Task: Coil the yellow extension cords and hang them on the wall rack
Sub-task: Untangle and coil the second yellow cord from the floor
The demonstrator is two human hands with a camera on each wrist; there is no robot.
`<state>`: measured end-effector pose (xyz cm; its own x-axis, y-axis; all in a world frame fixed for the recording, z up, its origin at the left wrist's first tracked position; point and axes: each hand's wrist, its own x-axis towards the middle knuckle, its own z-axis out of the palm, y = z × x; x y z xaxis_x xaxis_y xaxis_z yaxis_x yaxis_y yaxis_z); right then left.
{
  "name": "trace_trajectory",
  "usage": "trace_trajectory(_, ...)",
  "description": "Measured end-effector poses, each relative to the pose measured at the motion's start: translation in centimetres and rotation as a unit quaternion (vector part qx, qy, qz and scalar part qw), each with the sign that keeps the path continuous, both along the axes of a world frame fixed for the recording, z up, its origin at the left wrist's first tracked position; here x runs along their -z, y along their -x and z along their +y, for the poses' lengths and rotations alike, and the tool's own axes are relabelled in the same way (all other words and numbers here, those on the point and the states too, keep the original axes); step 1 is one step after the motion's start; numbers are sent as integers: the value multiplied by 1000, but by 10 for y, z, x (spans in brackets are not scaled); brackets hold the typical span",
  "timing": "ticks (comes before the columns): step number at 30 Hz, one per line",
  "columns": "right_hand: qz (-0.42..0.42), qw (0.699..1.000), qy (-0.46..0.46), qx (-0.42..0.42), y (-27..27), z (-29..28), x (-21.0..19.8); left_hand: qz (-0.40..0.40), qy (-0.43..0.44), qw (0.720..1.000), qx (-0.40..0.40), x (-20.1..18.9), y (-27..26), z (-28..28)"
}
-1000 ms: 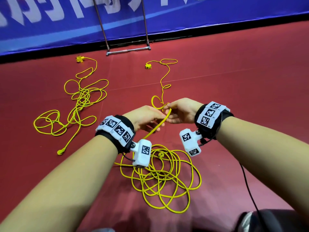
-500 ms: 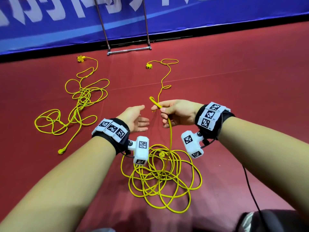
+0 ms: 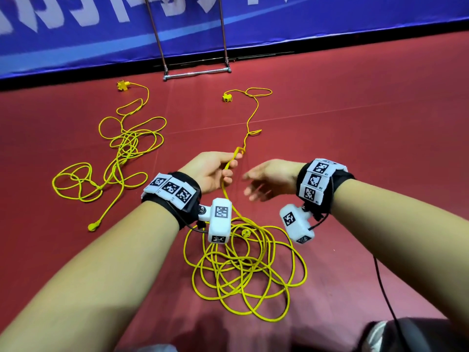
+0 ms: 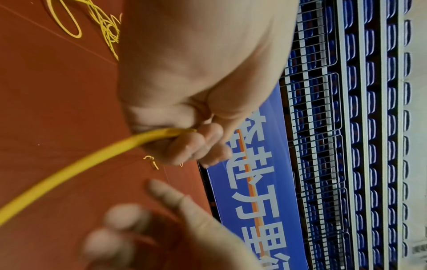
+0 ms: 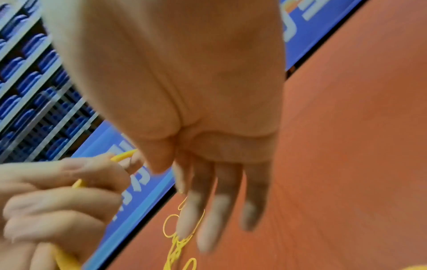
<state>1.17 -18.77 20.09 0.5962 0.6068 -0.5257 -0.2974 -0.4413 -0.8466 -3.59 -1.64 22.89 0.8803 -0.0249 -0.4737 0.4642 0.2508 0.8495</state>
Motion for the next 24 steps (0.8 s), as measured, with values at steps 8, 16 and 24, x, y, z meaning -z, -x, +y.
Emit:
trace_trajectory(8,109,935,-188,280,-18,-3,-16,-62,-111,959,252,-3,12,-17)
trace_trajectory(16,23,968,-159,193,-12,-5,-12,-3,-196,971,136,6,10,-18)
trace_trajectory(24,-23,994,-104,-20,5,5,-12,39,-17,996,-73,6,-3,1)
